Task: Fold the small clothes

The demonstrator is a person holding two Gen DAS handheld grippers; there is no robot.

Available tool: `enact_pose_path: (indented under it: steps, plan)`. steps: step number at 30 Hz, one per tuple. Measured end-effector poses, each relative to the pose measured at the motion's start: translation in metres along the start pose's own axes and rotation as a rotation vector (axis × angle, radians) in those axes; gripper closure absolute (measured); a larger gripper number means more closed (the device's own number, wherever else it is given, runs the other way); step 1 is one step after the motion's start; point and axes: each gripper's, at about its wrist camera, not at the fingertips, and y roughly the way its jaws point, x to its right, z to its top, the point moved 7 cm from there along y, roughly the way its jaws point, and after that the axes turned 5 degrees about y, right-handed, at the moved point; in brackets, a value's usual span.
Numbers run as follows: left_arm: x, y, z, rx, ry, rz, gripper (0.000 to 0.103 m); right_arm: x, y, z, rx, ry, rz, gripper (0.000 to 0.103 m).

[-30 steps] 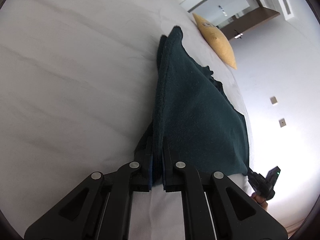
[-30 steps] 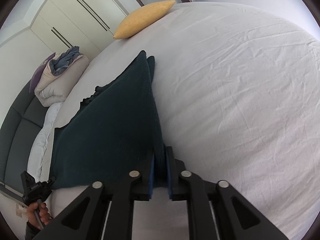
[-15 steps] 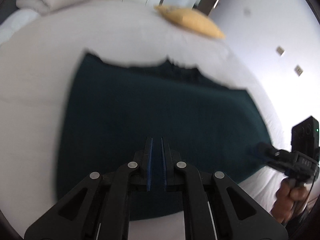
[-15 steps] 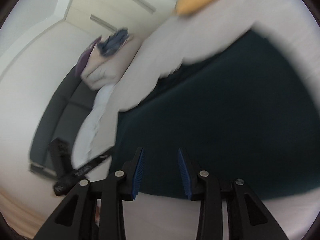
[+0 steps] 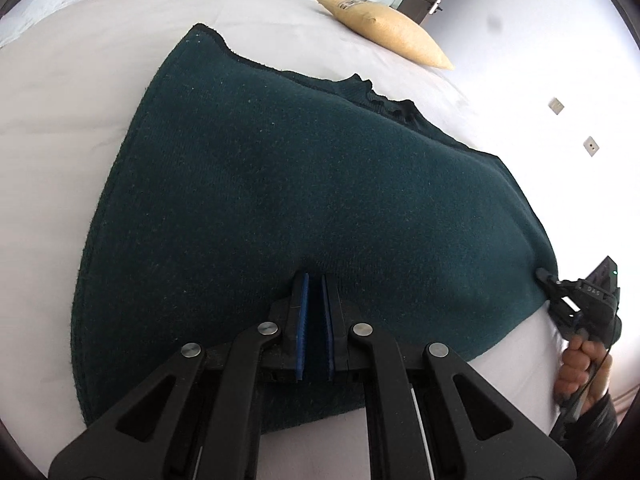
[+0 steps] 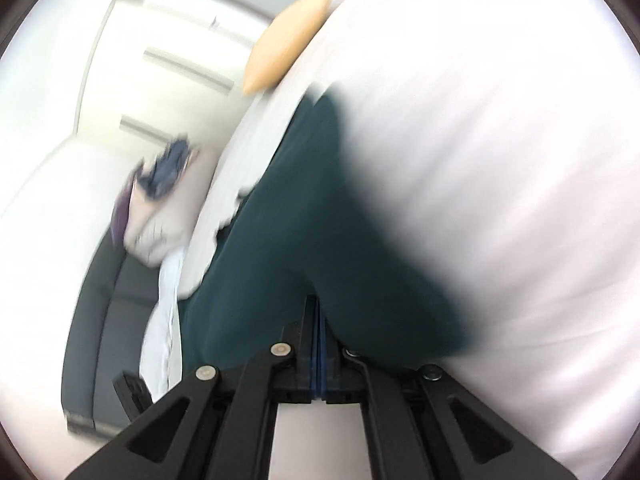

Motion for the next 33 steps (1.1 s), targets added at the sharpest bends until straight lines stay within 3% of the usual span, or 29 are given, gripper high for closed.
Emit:
enact_pose_path:
  steps: [3,4,6,9,13,15,17,18,23,33]
  plan:
    - [0.002,0.001,-0.002,0.004,0.017,0.018,0.096,0.012,-0.035,0.019,0.099,0.012,-0.067,0.103]
    - [0.002,0.0,-0.003,0.004,0.02,0.022,0.096,0.009,-0.045,0.023,0.134,0.004,-0.095,0.095]
    - [0.002,0.0,-0.005,0.007,0.024,0.027,0.096,-0.01,-0.053,0.023,0.161,-0.028,-0.082,0.094]
    - [0.002,-0.003,-0.006,0.01,0.031,0.037,0.096,-0.059,-0.029,-0.001,0.07,-0.146,-0.018,0.091]
    - [0.002,-0.004,-0.008,0.012,0.036,0.04,0.096,-0.112,0.035,-0.051,-0.113,-0.274,0.023,0.088]
    - [0.002,-0.004,-0.008,0.013,0.033,0.036,0.096,-0.125,0.066,-0.071,-0.187,-0.299,0.025,0.086]
    - [0.002,-0.004,-0.008,0.014,0.033,0.035,0.096,-0.127,0.097,-0.089,-0.272,-0.318,0.004,0.074]
    - [0.002,-0.004,-0.009,0.014,0.034,0.036,0.096,-0.121,0.104,-0.095,-0.285,-0.321,-0.027,0.075]
    - [-0.001,-0.004,-0.009,0.018,0.031,0.027,0.096,-0.096,0.099,-0.078,-0.22,-0.258,-0.017,0.103]
    - [-0.003,-0.005,-0.008,0.02,0.033,0.025,0.096,-0.022,0.008,-0.01,0.113,-0.062,-0.136,0.103]
